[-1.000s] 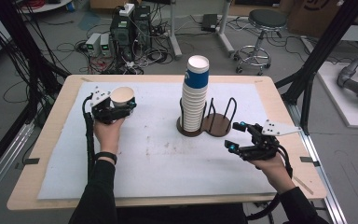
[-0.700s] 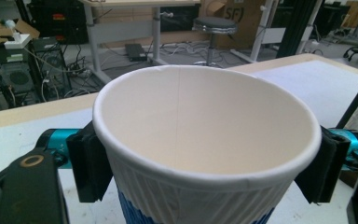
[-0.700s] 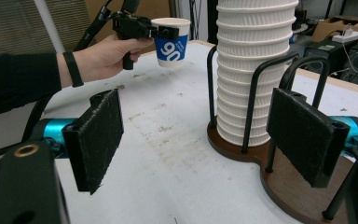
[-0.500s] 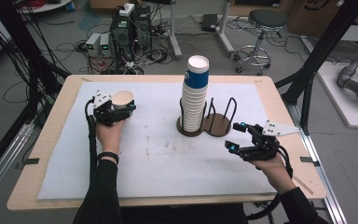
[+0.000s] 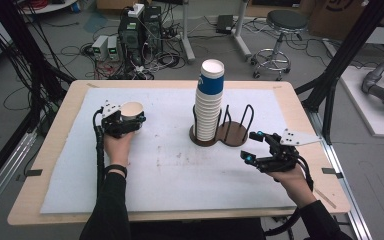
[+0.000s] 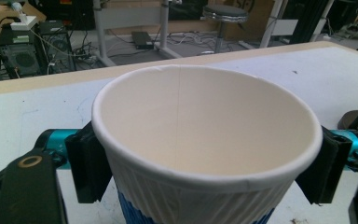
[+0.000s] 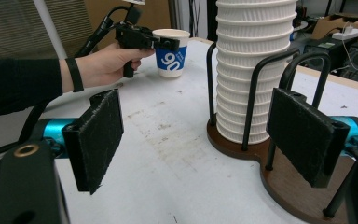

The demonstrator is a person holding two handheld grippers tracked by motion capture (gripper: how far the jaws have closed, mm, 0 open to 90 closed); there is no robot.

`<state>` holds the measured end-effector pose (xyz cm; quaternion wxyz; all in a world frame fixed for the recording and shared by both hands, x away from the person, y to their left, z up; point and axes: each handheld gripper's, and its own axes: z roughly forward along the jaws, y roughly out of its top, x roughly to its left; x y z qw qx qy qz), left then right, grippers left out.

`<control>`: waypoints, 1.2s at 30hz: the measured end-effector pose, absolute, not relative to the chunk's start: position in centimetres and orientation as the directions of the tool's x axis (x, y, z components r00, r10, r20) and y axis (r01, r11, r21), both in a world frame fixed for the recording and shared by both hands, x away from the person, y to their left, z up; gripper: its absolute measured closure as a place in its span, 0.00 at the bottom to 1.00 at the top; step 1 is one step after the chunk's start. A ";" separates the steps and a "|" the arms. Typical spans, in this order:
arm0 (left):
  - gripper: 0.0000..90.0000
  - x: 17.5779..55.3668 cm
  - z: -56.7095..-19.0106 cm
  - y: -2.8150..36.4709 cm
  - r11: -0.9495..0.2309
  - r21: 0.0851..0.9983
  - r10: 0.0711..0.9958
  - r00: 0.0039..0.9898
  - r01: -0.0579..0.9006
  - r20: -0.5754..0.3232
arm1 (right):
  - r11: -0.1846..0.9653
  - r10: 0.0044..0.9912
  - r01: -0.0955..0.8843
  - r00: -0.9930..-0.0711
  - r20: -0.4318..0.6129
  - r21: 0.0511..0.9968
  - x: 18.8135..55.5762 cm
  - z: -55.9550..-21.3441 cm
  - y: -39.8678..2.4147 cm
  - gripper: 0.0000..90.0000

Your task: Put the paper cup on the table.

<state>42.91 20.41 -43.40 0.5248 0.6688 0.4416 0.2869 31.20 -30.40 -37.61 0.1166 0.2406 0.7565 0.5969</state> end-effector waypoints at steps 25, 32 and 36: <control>0.19 42.2 -42.8 19.9 -0.152 0.907 0.909 0.417 0.392 -0.028 | 0.178 0.496 0.220 -0.862 0.105 0.959 31.4 -37.6 -29.8 0.21; 0.19 42.0 -42.7 19.8 -0.177 0.897 0.908 0.419 0.406 -0.010 | 0.181 0.496 0.212 -0.863 0.098 0.960 31.4 -37.5 -29.8 0.21; 0.16 42.1 -42.8 19.6 -0.176 0.889 0.914 0.405 0.421 -0.011 | 0.181 0.496 0.218 -0.862 0.102 0.959 31.3 -37.5 -29.8 0.21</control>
